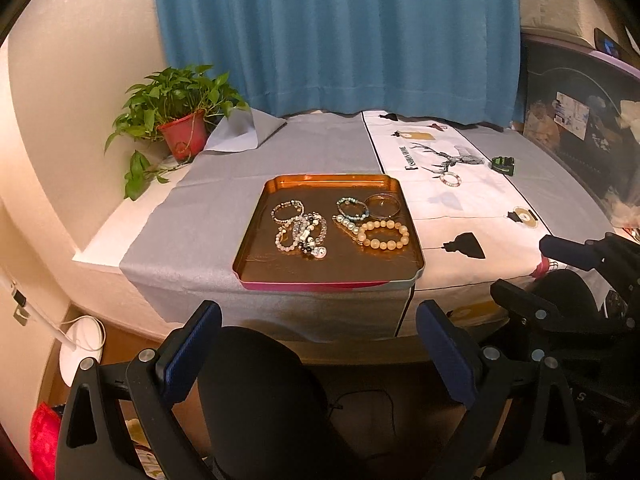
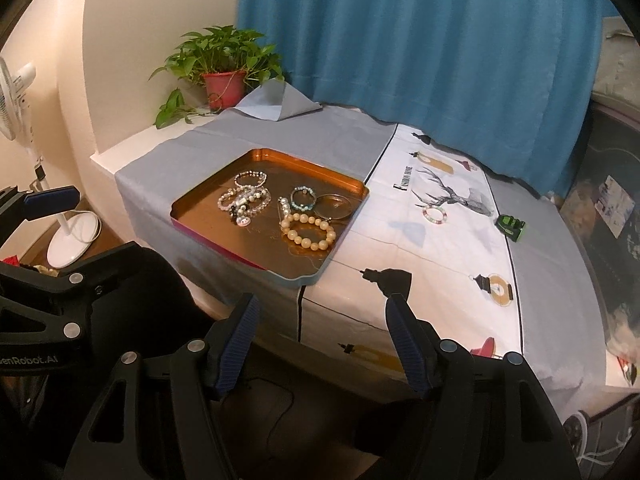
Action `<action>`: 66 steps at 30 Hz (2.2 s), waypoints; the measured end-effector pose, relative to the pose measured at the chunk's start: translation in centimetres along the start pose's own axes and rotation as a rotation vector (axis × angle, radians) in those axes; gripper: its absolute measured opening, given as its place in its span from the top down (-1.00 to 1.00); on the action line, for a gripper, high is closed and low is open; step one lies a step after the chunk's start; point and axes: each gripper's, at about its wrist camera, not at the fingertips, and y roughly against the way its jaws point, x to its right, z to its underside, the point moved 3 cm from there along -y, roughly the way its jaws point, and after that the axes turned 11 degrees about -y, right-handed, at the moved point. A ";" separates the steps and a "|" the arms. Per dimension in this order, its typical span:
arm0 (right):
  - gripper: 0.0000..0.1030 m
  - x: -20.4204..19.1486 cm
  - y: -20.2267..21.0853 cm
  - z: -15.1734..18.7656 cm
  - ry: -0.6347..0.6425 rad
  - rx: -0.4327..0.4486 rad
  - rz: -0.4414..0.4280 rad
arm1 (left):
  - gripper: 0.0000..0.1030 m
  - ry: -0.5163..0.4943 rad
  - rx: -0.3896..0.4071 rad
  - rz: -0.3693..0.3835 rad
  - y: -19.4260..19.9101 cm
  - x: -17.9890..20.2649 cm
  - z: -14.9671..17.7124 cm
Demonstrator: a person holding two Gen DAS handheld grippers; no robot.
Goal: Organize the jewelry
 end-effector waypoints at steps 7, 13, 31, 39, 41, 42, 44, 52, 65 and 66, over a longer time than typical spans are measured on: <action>-0.30 0.2 -0.1 0.1 -0.001 -0.006 0.001 | -0.88 0.001 0.000 0.001 0.0 0.0 0.0; -0.30 0.4 -0.5 0.3 -0.007 -0.020 0.001 | -0.88 -0.006 -0.015 0.006 -0.6 0.1 0.3; -0.30 7.1 -3.6 0.6 -0.123 -0.071 0.085 | -0.88 -0.083 -0.062 0.089 -4.2 3.4 -3.2; -0.31 16.5 -5.9 -0.5 -0.272 -0.076 0.198 | -0.88 -0.188 -0.063 0.161 -8.2 8.6 -8.6; -0.31 19.7 -6.9 -1.1 -0.323 -0.073 0.231 | -0.88 -0.206 -0.064 0.172 -10.1 9.8 -10.4; -0.31 20.8 -7.3 -1.4 -0.341 -0.072 0.243 | -0.88 -0.213 -0.070 0.174 -10.9 10.3 -11.1; -0.33 23.4 -8.4 -1.9 -0.372 -0.072 0.272 | -0.88 -0.224 -0.082 0.190 -13.1 11.3 -12.5; -0.35 30.3 -14.4 -4.8 -0.443 -0.088 0.285 | -0.88 -0.216 -0.156 0.207 -23.0 14.3 -18.7; -0.42 38.0 -24.0 -11.6 -0.573 -0.060 0.263 | -0.88 -0.225 -0.303 0.285 -35.2 18.1 -22.0; -0.46 37.8 -24.8 -11.7 -0.551 -0.070 0.256 | -0.88 -0.234 -0.306 0.287 -35.5 18.3 -22.0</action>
